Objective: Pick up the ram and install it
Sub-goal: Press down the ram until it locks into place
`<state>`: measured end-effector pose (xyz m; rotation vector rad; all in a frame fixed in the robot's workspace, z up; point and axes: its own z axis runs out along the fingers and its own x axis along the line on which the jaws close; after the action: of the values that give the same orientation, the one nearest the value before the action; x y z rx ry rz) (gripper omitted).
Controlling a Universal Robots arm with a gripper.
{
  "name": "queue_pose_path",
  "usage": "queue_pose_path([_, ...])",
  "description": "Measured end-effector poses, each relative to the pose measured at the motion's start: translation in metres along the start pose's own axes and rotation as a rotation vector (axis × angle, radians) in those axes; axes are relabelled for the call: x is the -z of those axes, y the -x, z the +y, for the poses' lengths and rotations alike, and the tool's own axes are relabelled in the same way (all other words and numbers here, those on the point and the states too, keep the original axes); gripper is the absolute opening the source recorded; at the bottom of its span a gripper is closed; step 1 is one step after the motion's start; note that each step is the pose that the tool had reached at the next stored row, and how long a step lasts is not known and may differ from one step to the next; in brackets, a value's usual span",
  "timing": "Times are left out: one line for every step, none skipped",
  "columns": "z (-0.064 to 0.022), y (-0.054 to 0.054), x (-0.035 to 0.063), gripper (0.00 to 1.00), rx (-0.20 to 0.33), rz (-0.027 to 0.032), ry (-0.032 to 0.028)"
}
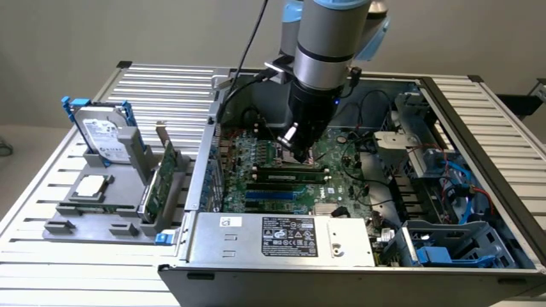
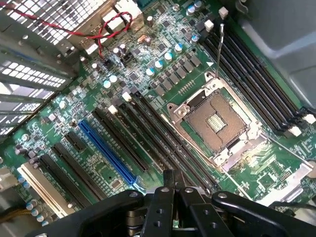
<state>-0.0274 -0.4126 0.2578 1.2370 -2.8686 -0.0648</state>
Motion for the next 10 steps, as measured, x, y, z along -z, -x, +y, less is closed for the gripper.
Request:
queue_pose_path([0.0,0.0,0.0,0.11,-0.016,-0.0007,0.0])
queue_pose_path([0.0,0.0,0.0,0.11,-0.031,-0.0015,0.0])
queue_pose_path([0.0,0.0,0.0,0.11,-0.047,-0.0022,-0.0001])
queue_pose_path([0.0,0.0,0.0,0.11,-0.063,-0.0029,-0.0001])
queue_pose_path([0.0,0.0,0.0,0.11,-0.079,-0.0037,-0.0002])
queue_pose_path([0.0,0.0,0.0,0.11,-0.094,-0.0044,-0.0002])
queue_pose_path([0.0,0.0,0.0,0.11,-0.111,-0.0051,-0.0002])
queue_pose_path([0.0,0.0,0.0,0.11,-0.128,-0.0059,-0.0002])
queue_pose_path([0.0,0.0,0.0,0.11,-0.144,-0.0066,-0.0003])
queue_pose_path([0.0,0.0,0.0,0.11,-0.159,-0.0074,-0.0003])
